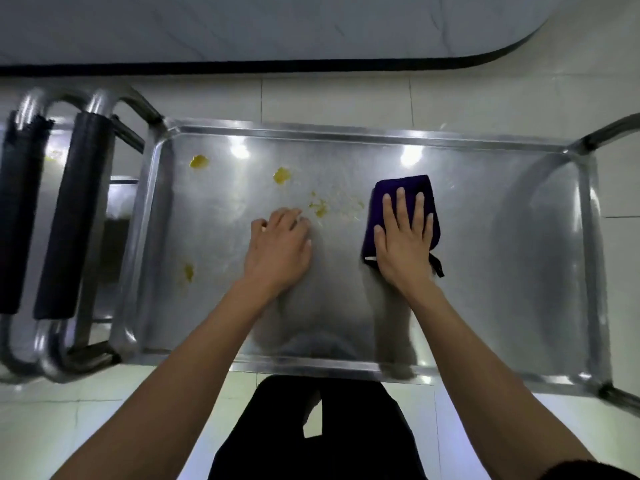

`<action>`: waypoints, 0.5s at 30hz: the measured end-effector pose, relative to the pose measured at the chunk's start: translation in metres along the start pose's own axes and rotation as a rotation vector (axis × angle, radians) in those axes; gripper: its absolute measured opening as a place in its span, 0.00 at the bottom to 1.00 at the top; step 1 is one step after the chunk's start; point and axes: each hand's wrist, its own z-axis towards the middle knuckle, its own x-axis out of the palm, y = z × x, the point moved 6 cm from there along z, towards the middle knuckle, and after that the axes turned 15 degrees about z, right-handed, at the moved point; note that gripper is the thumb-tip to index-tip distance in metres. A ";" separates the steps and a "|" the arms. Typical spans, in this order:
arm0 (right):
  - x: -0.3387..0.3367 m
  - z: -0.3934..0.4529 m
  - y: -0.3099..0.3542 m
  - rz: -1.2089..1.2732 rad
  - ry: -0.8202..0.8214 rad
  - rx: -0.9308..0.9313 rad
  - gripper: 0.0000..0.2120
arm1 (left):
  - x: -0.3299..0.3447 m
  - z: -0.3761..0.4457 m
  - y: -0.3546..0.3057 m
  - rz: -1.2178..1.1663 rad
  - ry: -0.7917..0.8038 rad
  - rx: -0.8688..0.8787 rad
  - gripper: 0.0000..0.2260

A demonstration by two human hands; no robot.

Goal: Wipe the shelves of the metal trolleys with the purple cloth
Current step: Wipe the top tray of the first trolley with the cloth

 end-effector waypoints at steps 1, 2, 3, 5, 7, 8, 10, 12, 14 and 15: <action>-0.001 0.010 0.004 0.004 0.007 -0.009 0.29 | 0.000 0.005 0.007 0.007 0.011 -0.014 0.17; -0.003 0.018 0.007 0.012 0.017 -0.016 0.29 | 0.000 0.010 0.014 0.010 0.027 -0.029 0.18; -0.005 0.024 0.009 0.014 0.024 -0.018 0.29 | 0.000 0.014 0.020 0.007 0.042 -0.045 0.19; -0.009 0.035 0.011 0.016 0.030 -0.006 0.29 | 0.000 0.022 0.036 0.000 0.047 -0.096 0.19; -0.013 0.047 0.013 0.030 0.024 0.019 0.29 | -0.001 0.031 0.054 -0.008 0.026 -0.150 0.19; -0.014 0.052 0.014 0.029 0.017 0.029 0.29 | -0.001 0.034 0.063 -0.013 0.021 -0.173 0.18; -0.015 0.065 0.015 0.031 0.000 0.046 0.29 | 0.003 0.041 0.080 -0.013 0.027 -0.211 0.18; -0.017 0.077 0.017 0.055 -0.017 0.080 0.29 | 0.007 0.046 0.091 0.012 0.053 -0.213 0.17; -0.017 0.086 0.020 0.053 -0.043 0.100 0.28 | 0.011 0.048 0.100 0.036 0.057 -0.193 0.16; -0.017 0.090 0.022 0.050 -0.048 0.105 0.28 | 0.013 0.048 0.102 0.036 0.061 -0.180 0.16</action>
